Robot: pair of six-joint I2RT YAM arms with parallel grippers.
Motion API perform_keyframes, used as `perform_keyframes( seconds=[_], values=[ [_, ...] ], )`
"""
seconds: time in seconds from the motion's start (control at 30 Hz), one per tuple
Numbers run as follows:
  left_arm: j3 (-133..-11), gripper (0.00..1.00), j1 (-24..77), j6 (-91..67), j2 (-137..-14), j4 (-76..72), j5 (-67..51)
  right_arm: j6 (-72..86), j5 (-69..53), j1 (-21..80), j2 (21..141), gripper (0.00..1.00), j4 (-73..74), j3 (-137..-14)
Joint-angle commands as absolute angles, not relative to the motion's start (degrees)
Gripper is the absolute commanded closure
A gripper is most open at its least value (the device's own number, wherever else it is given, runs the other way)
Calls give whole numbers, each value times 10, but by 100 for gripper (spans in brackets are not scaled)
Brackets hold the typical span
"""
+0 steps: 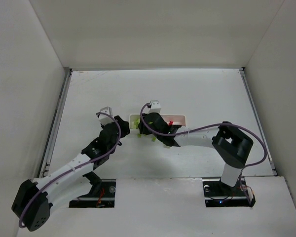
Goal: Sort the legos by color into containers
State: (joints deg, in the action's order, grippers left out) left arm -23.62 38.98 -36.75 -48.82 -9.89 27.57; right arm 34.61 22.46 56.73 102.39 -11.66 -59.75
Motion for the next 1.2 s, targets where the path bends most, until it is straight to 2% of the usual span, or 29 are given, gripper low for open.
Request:
perform_keyframes(
  seconds=[0.0,0.13,0.33,0.47,0.57,0.63,0.9,1.17],
  values=[
    [-224,61,388,-369,-458,-91,291,345,229,569,995,50,-162,-615],
    [-223,62,413,-359,-462,-87,287,345,231,551,942,41,-173,-567],
    [-272,61,537,-327,-549,-119,291,351,262,521,824,42,-183,-449],
    [-323,57,613,-309,-648,-163,294,353,274,488,732,49,-178,-376],
    [-366,53,647,-301,-728,-172,286,354,274,463,677,49,-177,-334],
    [-397,51,662,-295,-778,-178,280,355,272,446,649,49,-171,-312],
    [-491,48,682,-292,-920,-158,268,358,261,414,600,34,-165,-265],
    [-542,52,677,-294,-1005,-138,277,364,241,370,559,32,-172,-228]
  ],
)
